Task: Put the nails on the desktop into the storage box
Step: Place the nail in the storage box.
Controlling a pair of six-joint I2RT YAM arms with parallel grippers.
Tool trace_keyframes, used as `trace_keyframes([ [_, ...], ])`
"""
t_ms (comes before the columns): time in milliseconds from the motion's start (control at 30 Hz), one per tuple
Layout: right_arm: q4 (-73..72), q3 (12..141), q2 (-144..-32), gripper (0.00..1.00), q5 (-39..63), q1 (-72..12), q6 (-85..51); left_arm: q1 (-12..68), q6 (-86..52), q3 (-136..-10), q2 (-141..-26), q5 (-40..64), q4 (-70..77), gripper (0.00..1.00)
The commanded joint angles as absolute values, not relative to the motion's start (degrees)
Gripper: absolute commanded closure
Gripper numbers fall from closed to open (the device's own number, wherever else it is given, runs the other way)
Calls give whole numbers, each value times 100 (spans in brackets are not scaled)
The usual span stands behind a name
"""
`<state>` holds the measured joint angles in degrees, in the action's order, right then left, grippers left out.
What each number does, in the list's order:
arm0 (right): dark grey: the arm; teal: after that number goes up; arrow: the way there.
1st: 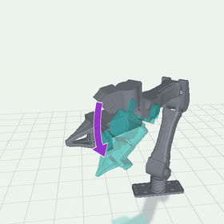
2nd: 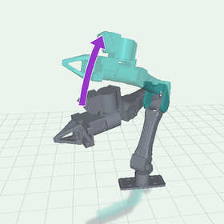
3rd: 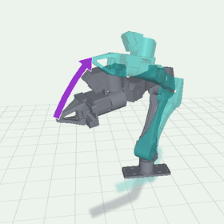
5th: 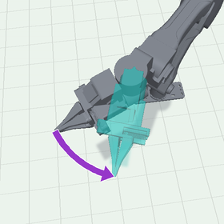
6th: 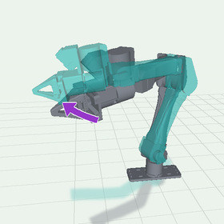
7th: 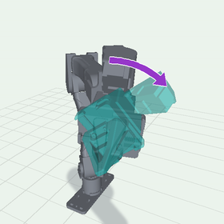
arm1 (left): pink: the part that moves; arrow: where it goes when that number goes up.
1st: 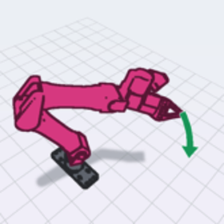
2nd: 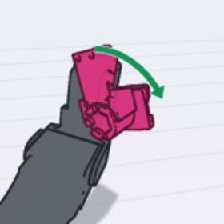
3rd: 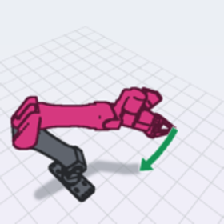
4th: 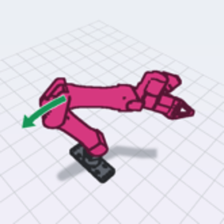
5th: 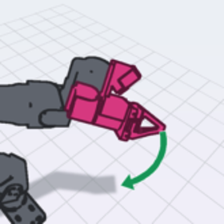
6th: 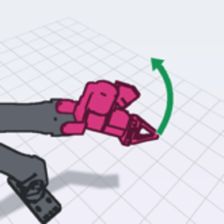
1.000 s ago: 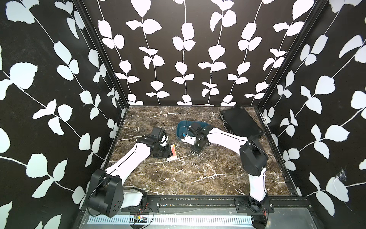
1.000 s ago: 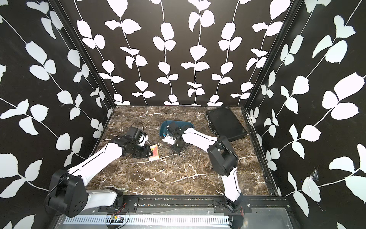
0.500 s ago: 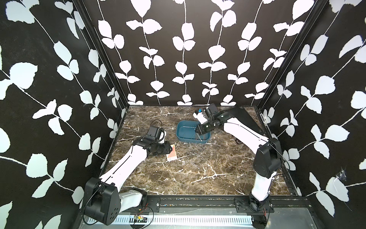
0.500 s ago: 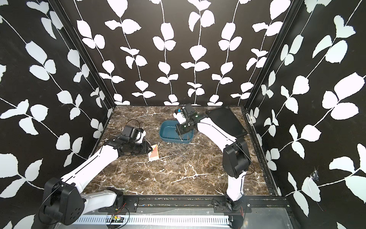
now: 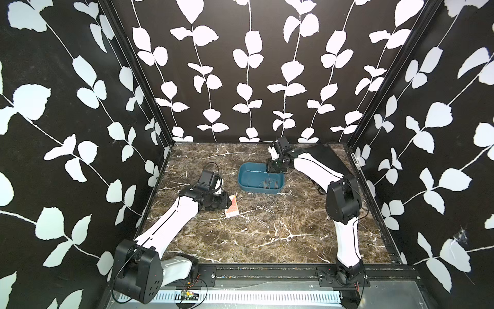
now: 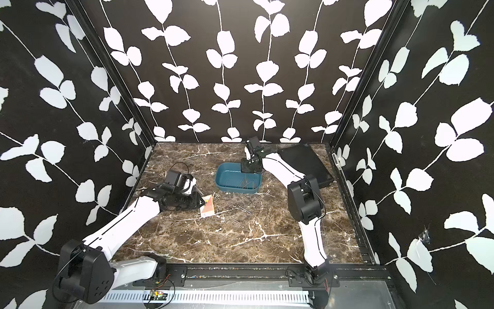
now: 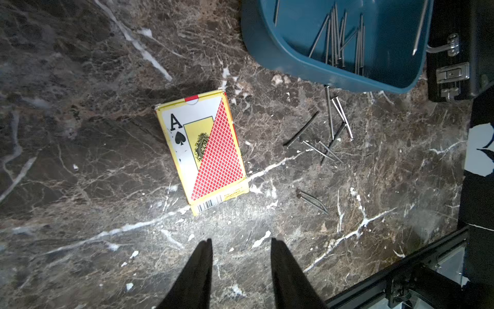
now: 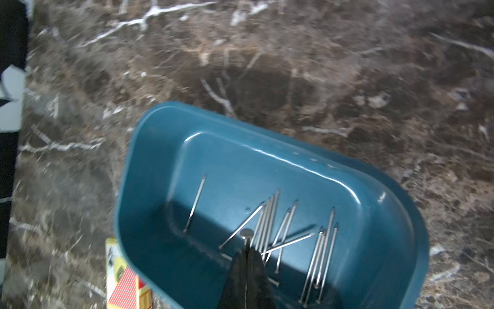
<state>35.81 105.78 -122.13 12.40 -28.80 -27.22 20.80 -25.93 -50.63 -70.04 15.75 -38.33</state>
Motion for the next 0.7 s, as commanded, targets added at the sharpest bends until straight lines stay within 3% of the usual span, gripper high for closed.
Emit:
trace_keyframes([
  [0, 3521, 10628, -12301, 100, 801, -2847, -3034, 2048, -2546, -5063, -6937, 1485, -4074, 62],
  [533, 3146, 9889, -12377, 100, 725, -2825, -3294, 2048, -2538, -5103, -7196, 1637, -3992, 62],
  [667, 3146, 9696, -12230, 90, 705, -2828, -3223, 2048, -2518, -5166, -7344, 1730, -3970, 62],
])
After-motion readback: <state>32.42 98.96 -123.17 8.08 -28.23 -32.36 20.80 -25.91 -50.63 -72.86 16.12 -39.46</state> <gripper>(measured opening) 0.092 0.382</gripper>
